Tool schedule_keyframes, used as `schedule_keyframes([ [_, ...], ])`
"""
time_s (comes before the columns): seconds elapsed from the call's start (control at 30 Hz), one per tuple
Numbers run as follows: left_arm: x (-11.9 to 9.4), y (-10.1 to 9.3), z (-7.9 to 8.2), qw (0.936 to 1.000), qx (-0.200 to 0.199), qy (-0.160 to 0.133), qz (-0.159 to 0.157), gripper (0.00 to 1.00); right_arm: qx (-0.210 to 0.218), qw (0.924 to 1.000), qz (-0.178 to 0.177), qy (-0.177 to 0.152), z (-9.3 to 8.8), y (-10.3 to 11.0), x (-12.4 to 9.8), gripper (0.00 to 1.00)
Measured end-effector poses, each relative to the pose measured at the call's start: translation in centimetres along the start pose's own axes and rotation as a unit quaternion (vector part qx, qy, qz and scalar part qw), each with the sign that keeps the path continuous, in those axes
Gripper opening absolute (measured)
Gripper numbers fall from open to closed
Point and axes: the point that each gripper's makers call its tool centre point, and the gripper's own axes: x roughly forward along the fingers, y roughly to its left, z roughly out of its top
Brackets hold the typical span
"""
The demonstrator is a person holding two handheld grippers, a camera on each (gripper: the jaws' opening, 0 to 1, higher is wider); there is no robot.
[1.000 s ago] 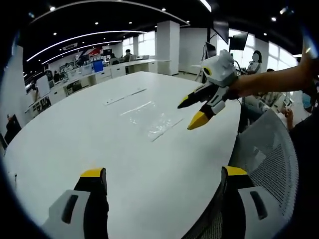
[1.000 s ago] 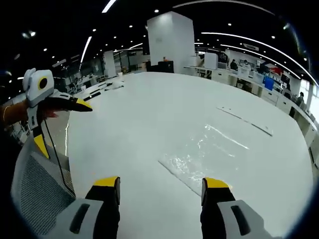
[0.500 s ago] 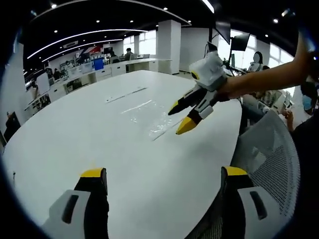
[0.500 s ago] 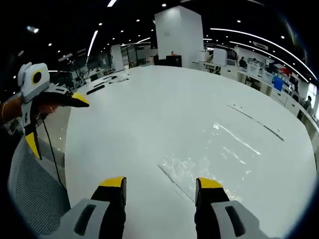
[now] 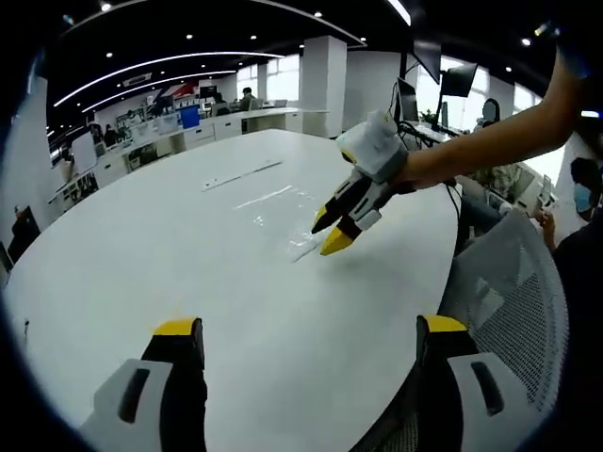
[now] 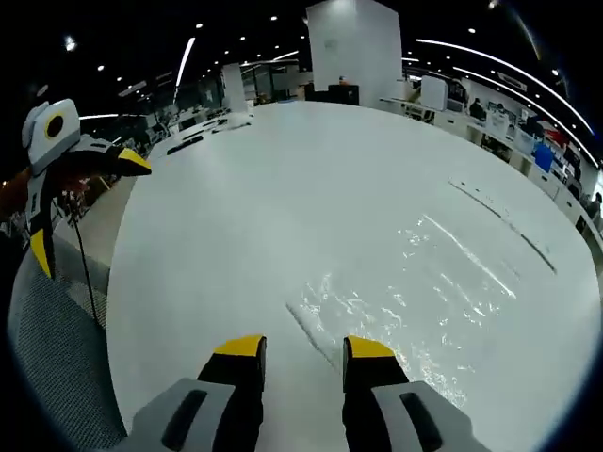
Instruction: Open the resealable bag by pulling the two sides of the seal apart until the entire bag opening is separated and visibly accessible.
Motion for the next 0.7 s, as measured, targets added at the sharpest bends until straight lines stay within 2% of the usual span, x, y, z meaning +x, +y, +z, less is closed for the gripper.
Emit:
schedule_keyframes([
  [0.2,0.1,0.1,0.0,1.0,-0.001,0.002,-0.001,0.92,-0.024,0.9996,0.003,0.014,-0.2,0.2,0.5,0.24],
  [0.3,0.1,0.3,-0.1,1.0,-0.003,0.004,0.005,0.92,-0.064,0.9976,-0.01,0.026,-0.3,-0.2,0.7,0.19],
  [0.43,0.3,0.1,-0.3,1.0,-0.006,0.006,-0.001,0.91,-0.078,0.9964,-0.017,0.028,-0.3,-0.4,0.8,0.14],
  [0.5,0.4,0.1,-0.4,0.9999,-0.005,0.009,-0.003,0.91,-0.087,0.9954,-0.022,0.033,-0.3,-0.5,0.8,0.13],
  [0.57,0.5,0.1,-0.4,0.9999,-0.006,0.009,-0.004,0.91,-0.114,0.9927,-0.032,0.027,0.2,-0.7,0.8,0.13],
  [0.7,0.6,0.1,-0.4,0.9999,-0.009,0.008,-0.005,0.9,-0.123,0.9917,-0.021,0.03,0.3,-0.4,1.1,0.12],
])
